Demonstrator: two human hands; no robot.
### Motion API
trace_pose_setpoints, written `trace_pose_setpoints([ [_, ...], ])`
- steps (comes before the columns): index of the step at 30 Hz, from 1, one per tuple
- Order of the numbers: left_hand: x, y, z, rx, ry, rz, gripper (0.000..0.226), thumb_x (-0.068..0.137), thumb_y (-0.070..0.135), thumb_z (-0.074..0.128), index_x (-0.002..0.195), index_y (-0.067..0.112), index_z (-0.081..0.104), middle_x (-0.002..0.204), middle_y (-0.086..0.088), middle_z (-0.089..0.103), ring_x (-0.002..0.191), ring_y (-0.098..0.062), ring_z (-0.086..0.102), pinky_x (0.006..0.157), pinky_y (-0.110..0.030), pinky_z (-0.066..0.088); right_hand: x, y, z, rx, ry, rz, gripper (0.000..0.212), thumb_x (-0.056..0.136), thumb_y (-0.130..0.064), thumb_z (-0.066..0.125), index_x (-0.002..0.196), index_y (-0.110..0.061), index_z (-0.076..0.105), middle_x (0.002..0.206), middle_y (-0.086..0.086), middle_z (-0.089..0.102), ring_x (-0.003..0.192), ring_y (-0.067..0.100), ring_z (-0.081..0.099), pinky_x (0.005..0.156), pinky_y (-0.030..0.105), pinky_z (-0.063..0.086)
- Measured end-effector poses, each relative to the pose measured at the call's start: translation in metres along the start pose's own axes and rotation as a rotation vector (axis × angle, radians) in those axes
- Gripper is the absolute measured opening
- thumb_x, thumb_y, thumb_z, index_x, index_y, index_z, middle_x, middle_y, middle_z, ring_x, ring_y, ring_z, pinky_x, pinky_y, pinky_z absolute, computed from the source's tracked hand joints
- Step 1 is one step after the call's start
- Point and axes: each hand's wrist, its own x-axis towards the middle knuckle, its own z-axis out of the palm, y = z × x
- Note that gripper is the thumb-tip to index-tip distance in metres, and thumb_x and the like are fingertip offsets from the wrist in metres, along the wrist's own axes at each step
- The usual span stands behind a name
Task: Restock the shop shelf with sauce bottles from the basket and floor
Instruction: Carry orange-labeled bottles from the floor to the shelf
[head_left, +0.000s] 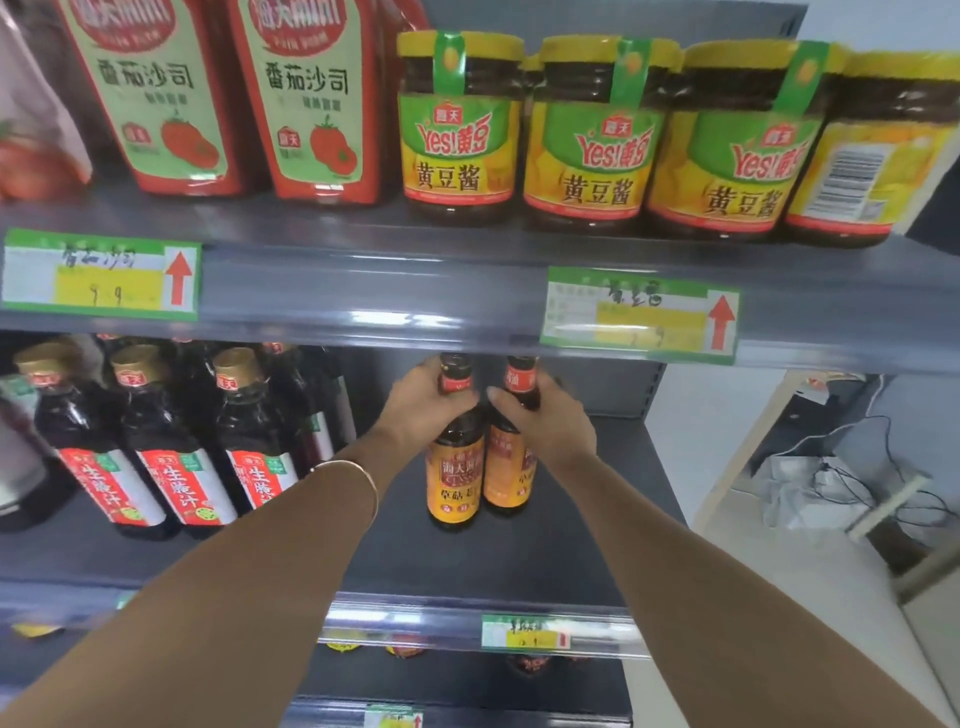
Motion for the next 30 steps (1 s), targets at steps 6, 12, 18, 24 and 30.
trace_pose_setpoints([
  [6,-0.007,-0.013,0.003,-0.177,-0.055,0.056,0.021,0.084,0.018,0.063,0.103,0.019,0.055,0.095,0.003,0.065,0.099,-0.019,0.062,0.089,-0.035,0.049,-0.005,0.028,0.003,0.626,-0.304,0.032,0.056,0.071,-0.028,0.077,0.119,-0.014,0.051,0.115,0.011,0.061,0.109,0.027,0.06,0.092,0.045,0.048],
  [12,-0.025,-0.038,0.013,-0.236,-0.092,0.08,0.071,0.069,-0.004,0.072,0.12,0.03,0.035,0.11,0.0,0.057,0.104,-0.014,0.056,0.093,-0.036,0.045,-0.02,0.068,0.036,0.548,-0.398,0.14,0.085,0.067,0.0,0.08,0.138,-0.011,0.034,0.125,0.011,0.06,0.118,0.027,0.057,0.102,0.054,0.042],
  [18,-0.031,-0.075,0.038,-0.189,0.018,-0.062,0.071,0.061,0.011,0.081,0.112,0.032,0.036,0.114,0.0,0.06,0.107,-0.021,0.058,0.091,-0.04,0.048,-0.028,0.076,0.055,0.418,-0.216,0.16,0.082,0.064,-0.02,0.083,0.133,-0.022,0.038,0.12,-0.004,0.062,0.11,0.016,0.06,0.096,0.039,0.048],
  [24,0.001,-0.086,0.038,-0.138,0.061,-0.063,0.075,0.064,0.012,0.079,0.124,0.024,0.035,0.107,0.004,0.058,0.103,-0.019,0.057,0.084,-0.034,0.047,-0.015,0.071,0.068,0.406,-0.066,0.172,0.068,0.061,-0.027,0.084,0.108,-0.032,0.034,0.097,-0.018,0.054,0.089,0.005,0.057,0.065,0.014,0.042],
  [30,0.043,-0.093,0.035,-0.152,0.061,-0.018,0.079,0.07,0.0,0.073,0.133,0.017,0.027,0.117,-0.005,0.052,0.117,-0.026,0.05,0.102,-0.053,0.04,0.016,0.069,0.084,0.349,0.04,0.203,0.073,0.058,-0.026,0.086,0.108,-0.029,0.034,0.109,-0.007,0.054,0.101,0.016,0.057,0.082,0.033,0.05],
])
